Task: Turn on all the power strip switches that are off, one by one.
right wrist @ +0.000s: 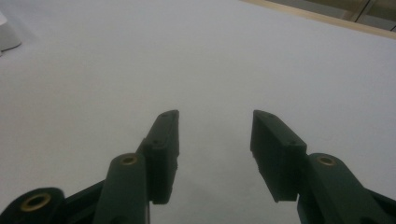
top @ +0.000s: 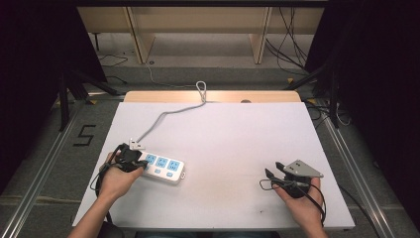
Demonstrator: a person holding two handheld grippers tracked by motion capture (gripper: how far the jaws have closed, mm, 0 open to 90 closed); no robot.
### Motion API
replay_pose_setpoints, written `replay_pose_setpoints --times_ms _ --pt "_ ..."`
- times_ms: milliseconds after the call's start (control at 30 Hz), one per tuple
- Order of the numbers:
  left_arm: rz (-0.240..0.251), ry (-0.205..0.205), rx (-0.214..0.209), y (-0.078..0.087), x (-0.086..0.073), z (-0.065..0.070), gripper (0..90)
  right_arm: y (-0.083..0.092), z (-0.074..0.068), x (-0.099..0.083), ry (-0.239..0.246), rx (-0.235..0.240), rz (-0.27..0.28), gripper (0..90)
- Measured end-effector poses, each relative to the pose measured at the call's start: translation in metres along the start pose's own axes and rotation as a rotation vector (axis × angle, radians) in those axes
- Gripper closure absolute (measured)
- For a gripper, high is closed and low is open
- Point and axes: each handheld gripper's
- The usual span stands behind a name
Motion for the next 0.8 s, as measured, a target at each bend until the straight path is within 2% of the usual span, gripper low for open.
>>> replay_pose_setpoints --times_ms 333,667,800 --pt "-0.013 -0.018 0.019 -0.002 0.0001 0.0024 90.0 0.0 -0.0001 0.0 0.004 0.001 0.001 52.8" --pt "-0.006 -0.014 0.014 -0.0025 -0.0011 0.0018 90.0 -0.0001 -0.0001 0.0 0.006 0.0 0.001 52.8" --pt "-0.011 -0.029 0.033 -0.004 -0.0015 0.0045 90.0 0.0 -0.0006 0.0 0.006 0.001 0.0 52.8"
Point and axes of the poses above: each handheld gripper's, and its own axes: y roughly backward along the jaws, x roughly out of its top, z roughly to its right, and after that the axes turned 15 degrees about -x, right-handed
